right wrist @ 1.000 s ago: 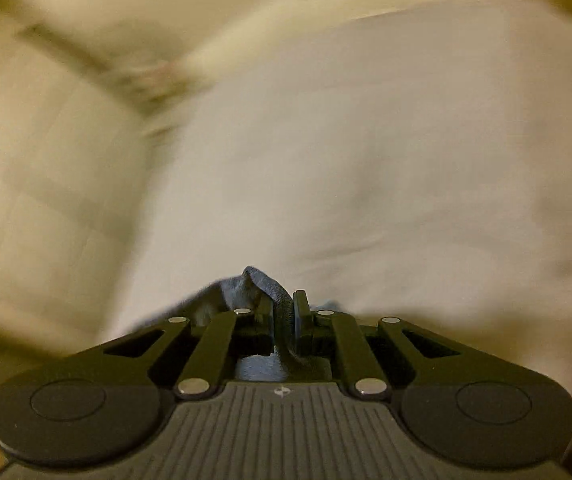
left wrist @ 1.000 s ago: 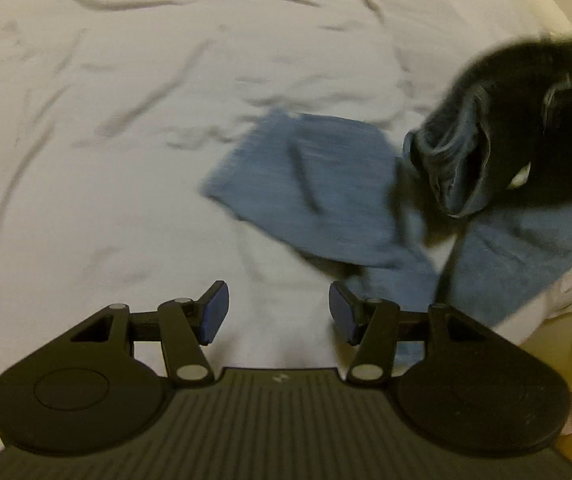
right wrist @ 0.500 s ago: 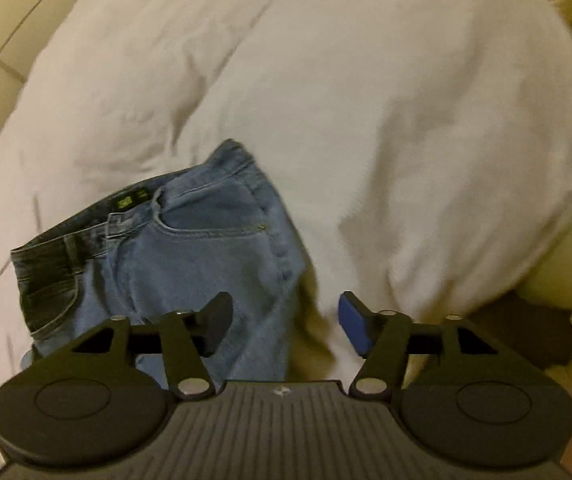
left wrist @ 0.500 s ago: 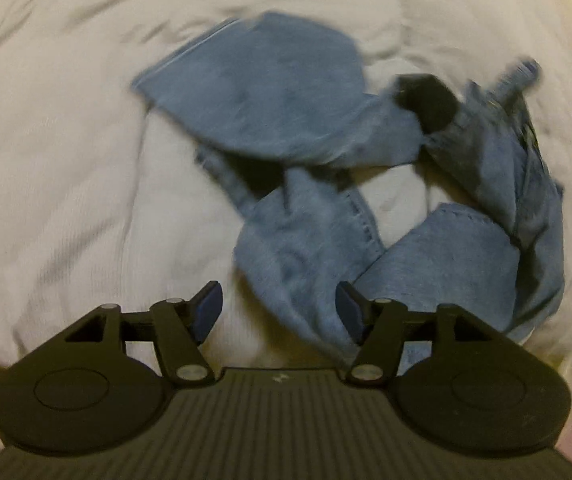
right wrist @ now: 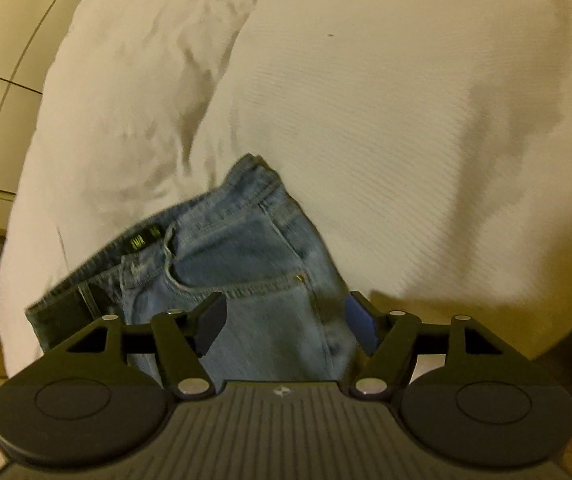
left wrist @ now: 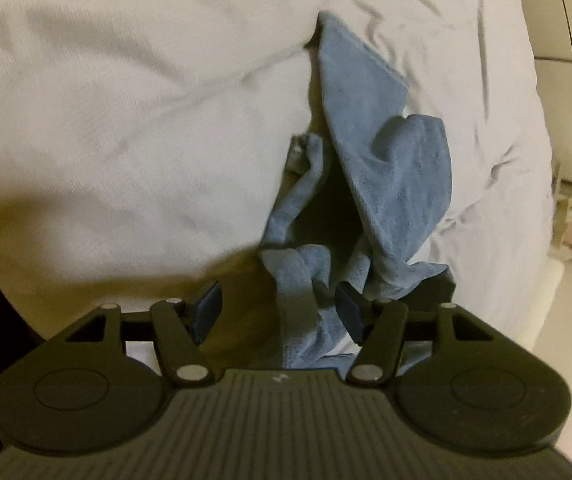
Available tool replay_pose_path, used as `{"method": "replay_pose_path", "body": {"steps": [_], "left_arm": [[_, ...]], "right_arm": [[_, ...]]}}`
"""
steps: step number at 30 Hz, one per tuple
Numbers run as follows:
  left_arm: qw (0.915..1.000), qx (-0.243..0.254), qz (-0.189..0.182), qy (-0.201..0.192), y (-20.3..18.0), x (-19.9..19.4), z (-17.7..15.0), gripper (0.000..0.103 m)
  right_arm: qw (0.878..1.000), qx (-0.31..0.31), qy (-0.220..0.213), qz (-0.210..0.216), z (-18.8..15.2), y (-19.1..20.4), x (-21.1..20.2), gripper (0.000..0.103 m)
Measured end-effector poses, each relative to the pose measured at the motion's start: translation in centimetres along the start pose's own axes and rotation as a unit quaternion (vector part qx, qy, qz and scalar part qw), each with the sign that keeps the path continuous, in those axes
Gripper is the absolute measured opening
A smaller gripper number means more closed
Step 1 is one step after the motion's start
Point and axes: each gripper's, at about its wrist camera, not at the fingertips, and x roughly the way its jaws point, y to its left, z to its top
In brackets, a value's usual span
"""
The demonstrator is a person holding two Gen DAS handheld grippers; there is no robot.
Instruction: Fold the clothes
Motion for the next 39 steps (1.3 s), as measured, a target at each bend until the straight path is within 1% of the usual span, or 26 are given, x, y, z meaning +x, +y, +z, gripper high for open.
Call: {"method": "replay_pose_path", "body": {"steps": [1, 2, 3, 5, 8, 12, 13, 16, 18, 22, 24, 25, 26, 27, 28, 29, 30, 31, 32, 34, 36, 37, 39], "left_arm": [[1.0000, -0.005, -0.005, -0.002, -0.1, 0.4, 0.0, 0.053], [0.9999, -0.006, -0.010, -0.004, -0.1, 0.7, -0.1, 0.042], [0.9999, -0.007, -0.013, -0.005, -0.3, 0.9, 0.0, 0.028], [0.9998, -0.007, -0.018, -0.007, -0.6, 1.4, 0.3, 0.014], [0.9998, 0.014, -0.003, -0.013, -1.4, 1.6, 0.8, 0.014], [0.9996, 0.028, 0.009, -0.002, -2.0, 2.2, 0.8, 0.014], [0.9995, 0.029, 0.012, 0.000, -2.1, 2.3, 0.7, 0.015], [0.9994, 0.030, 0.013, 0.003, -1.9, 1.9, 1.2, 0.017], [0.9993, 0.037, 0.011, 0.003, -1.8, 1.7, 1.4, 0.017], [0.9993, 0.036, 0.002, 0.005, -1.1, 2.3, 1.1, 0.019], [0.9993, 0.037, -0.001, 0.006, -0.7, 2.6, 1.1, 0.020], [0.9993, 0.038, -0.003, 0.005, -0.5, 2.7, 1.1, 0.020], [0.9992, 0.039, -0.005, 0.003, -0.3, 2.8, 1.2, 0.015], [0.9992, 0.040, -0.005, 0.000, -0.4, 2.8, 1.3, 0.008], [0.9991, 0.041, -0.006, -0.004, -0.5, 2.7, 1.3, 0.008], [0.9989, 0.047, -0.001, -0.011, -0.8, 2.5, 1.3, 0.006], [0.9980, 0.060, 0.004, -0.020, -1.6, 1.8, 1.1, 0.005], [0.9966, 0.076, 0.008, -0.030, -2.3, 1.1, 0.9, 0.004], [0.9955, 0.085, 0.003, -0.041, -3.1, 0.0, 0.8, 0.004], [0.9934, 0.095, -0.016, -0.061, -4.7, -2.7, 1.0, 0.004], [0.9909, 0.101, -0.038, -0.080, -6.5, -5.4, 1.8, 0.002], [0.9884, 0.111, -0.047, -0.093, -7.8, -6.9, 2.5, 0.002], [0.9809, 0.136, -0.063, -0.123, -10.8, -10.1, 4.3, 0.001]], "right_arm": [[1.000, 0.003, 0.000, 0.006, 0.3, 0.0, 0.5, 0.069], [1.000, 0.005, 0.000, 0.012, 0.6, 0.1, 1.0, 0.069], [1.000, 0.010, 0.001, 0.020, 1.0, 0.0, 1.7, 0.069], [0.999, 0.020, 0.004, 0.035, 1.7, -0.2, 2.9, 0.069], [0.999, 0.018, 0.016, 0.038, 2.7, -0.4, 5.2, 0.069], [0.999, -0.009, 0.037, 0.029, 3.7, -0.1, 7.3, 0.071], [0.999, -0.019, 0.044, 0.020, 3.9, 0.2, 7.5, 0.069], [0.997, -0.074, 0.035, -0.002, 4.5, 1.6, 6.3, 0.064], [0.992, -0.119, 0.028, -0.025, 5.0, 1.9, 5.3, 0.064], [0.990, -0.130, 0.061, -0.013, 5.6, 0.6, 6.3, 0.061], [0.986, -0.148, 0.077, -0.002, 5.1, 0.7, 7.6, 0.061], [0.984, -0.159, 0.080, 0.002, 4.7, 0.9, 8.3, 0.064], [0.984, -0.159, 0.082, 0.012, 4.5, 0.8, 8.8, 0.064], [0.984, -0.157, 0.083, 0.021, 4.3, 0.8, 9.4, 0.059], [0.985, -0.150, 0.083, 0.025, 4.2, 0.8, 9.5, 0.045], [0.986, -0.141, 0.083, 0.027, 4.1, 0.8, 9.6, 0.033], [0.987, -0.133, 0.083, 0.030, 4.0, 0.8, 9.7, 0.018], [0.988, -0.126, 0.080, 0.044, 3.7, 1.1, 8.9, 0.016], [0.988, -0.119, 0.078, 0.058, 3.4, 1.5, 8.1, 0.016], [0.988, -0.106, 0.073, 0.088, 2.7, 2.3, 6.4, 0.015], [0.986, -0.062, 0.058, 0.145, 1.8, 3.7, 3.7, 0.014], [0.982, -0.042, 0.044, 0.180, 1.5, 4.7, 2.2, 0.014], [0.966, -0.015, 0.019, 0.257, 1.1, 7.7, -0.5, 0.013]]}}
